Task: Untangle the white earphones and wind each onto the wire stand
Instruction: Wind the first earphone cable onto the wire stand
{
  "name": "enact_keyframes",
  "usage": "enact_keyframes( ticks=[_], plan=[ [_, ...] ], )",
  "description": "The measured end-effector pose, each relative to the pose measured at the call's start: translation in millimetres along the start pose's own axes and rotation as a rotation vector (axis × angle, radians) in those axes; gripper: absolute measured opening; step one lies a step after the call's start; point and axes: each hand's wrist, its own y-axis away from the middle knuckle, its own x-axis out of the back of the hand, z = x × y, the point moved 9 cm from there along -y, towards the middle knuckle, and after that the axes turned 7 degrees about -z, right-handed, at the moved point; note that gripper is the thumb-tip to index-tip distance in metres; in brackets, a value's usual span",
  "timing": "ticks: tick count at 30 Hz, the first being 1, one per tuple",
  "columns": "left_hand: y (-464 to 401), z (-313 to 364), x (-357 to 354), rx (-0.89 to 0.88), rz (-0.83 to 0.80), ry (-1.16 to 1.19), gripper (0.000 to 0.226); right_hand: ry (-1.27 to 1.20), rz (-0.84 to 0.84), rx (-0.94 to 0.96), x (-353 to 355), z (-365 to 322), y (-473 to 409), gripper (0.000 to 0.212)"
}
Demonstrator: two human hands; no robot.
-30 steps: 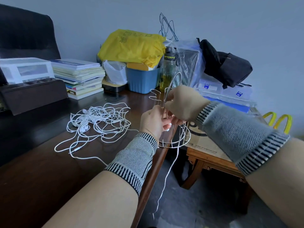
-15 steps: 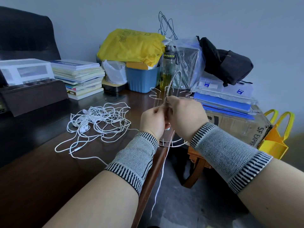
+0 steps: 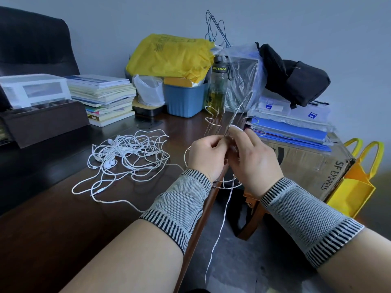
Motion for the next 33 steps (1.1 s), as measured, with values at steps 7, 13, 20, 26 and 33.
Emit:
enact_keyframes(
  ticks=[7, 13, 20, 26, 33],
  plan=[
    [-1.2, -2.5, 0.6, -0.004, 0.006, 0.009, 0.028, -0.014, 0.034, -0.019, -0.9, 3.0, 0.1, 0.051],
    [-2.5, -3.6, 4.2, 0.004, 0.033, -0.005, 0.019, 0.014, 0.078, 0.023, 2.6, -1.2, -4.0, 0.043],
    [-4.0, -14.3, 19.5, 0.101, 0.094, 0.17, 0.03, -0.148, 0.162, -0.054, 17.9, 8.0, 1.3, 0.025],
    [-1.3, -12.5, 15.1, 0.116, 0.07, 0.267, 0.018, -0.333, -0.142, -0.43, -33.4, 34.5, 22.8, 0.023],
    [-0.7, -12.4, 15.5, 0.116, 0.061, 0.242, 0.018, -0.656, -0.151, -0.565, -41.0, 36.5, 23.6, 0.019]
  ],
)
